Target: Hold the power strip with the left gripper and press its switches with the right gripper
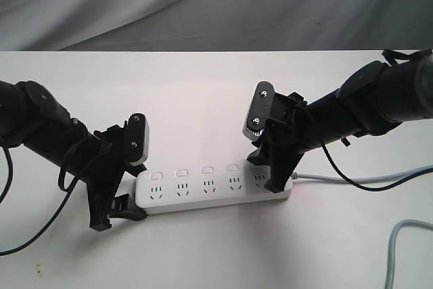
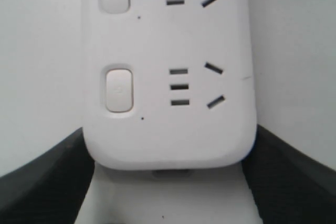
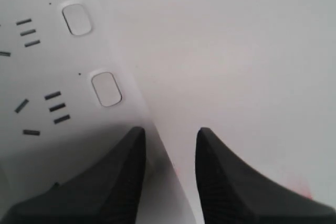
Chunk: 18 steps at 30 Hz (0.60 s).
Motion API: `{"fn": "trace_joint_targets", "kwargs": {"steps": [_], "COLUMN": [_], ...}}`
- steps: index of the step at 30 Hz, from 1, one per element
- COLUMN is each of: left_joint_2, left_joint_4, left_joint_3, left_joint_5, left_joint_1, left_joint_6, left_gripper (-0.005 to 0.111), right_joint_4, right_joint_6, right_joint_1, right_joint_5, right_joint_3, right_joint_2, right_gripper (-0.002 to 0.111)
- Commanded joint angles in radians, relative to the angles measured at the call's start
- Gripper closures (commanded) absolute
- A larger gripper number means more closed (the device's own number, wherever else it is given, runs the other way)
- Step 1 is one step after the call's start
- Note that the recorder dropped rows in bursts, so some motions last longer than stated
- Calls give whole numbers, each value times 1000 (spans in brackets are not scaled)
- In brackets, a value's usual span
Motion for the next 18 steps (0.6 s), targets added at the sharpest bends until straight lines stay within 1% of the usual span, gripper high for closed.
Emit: {"fn": "trace_joint_targets", "kwargs": {"steps": [1, 9, 18], "left_joint_2": [19, 19, 19], "left_joint_4": [35, 35, 35], "left_joint_3": [9, 9, 9], "left_joint_5": [-15, -15, -15], "left_joint_1": [-3, -3, -3], "left_joint_6": [15, 15, 11], "left_gripper": [60, 60, 60], "right_joint_4": [-2, -29, -29], "right_joint_6": [2, 2, -6], "right_joint_1": [-4, -15, -15], "right_joint_5": [4, 15, -19], "right_joint_3": [4, 11, 45], "right_joint_2": [26, 31, 53], "right_gripper": [77, 77, 77]}}
